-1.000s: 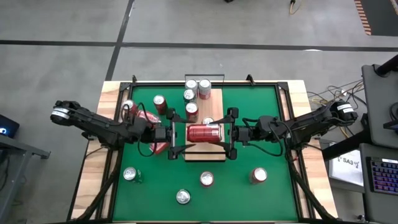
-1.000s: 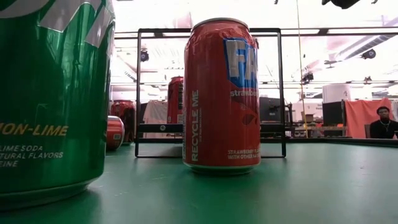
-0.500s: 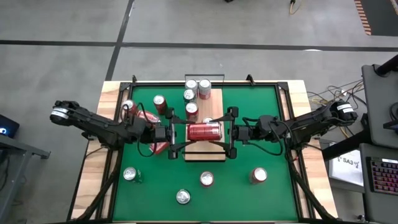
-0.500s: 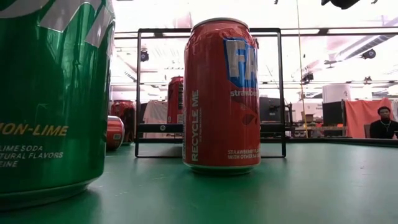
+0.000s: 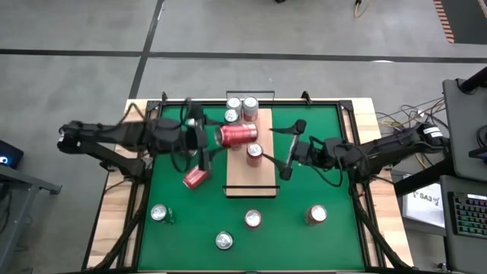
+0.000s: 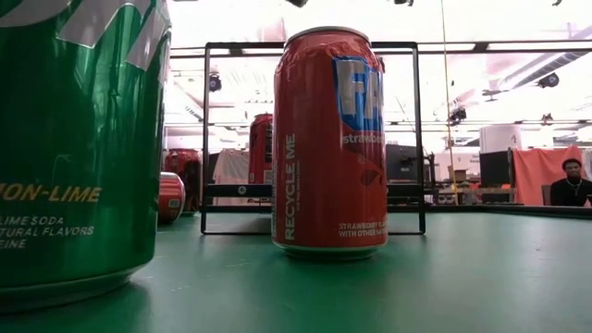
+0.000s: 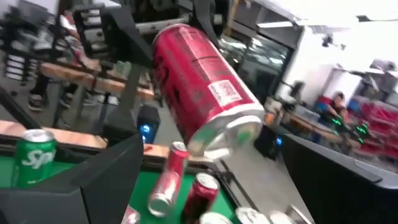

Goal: Place canned beverage on shelf
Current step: Put the red soda can on the shelf and aligned with the other red soda can

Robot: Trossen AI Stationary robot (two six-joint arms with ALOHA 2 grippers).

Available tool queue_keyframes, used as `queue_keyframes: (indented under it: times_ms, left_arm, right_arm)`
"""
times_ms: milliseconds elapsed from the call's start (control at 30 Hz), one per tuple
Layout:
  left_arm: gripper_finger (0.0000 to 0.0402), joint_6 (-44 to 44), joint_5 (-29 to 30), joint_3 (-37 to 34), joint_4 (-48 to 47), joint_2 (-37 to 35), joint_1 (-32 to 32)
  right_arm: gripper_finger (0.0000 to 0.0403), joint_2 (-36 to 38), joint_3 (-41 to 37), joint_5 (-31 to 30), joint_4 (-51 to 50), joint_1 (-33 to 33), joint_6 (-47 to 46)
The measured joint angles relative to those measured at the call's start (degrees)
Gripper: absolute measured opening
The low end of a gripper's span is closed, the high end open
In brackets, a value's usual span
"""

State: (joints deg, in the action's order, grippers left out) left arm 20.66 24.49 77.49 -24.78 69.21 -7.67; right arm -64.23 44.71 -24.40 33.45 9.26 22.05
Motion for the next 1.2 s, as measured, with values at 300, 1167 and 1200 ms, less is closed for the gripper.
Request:
queue_keyframes:
  times_ms: [300, 1167, 1200]
  left_arm:
    - [0.0279, -3.5, -0.3, 18.2, -28.0, 9.8, 6.5]
    - [0.0279, 6.9, -11.9, 44.9, -41.5, 35.3, 16.1]
    - [0.0279, 6.9, -12.0, 45.8, -41.6, 36.1, 16.5]
  right_arm:
    - [0.0372, 8.3, 0.0, -1.2, -11.7, 0.0, -6.5]
    - [0.0373, 8.8, 0.0, -1.2, -18.1, 0.0, -7.1]
    - [0.0373, 8.8, 0.0, -1.2, -18.5, 0.0, -7.1]
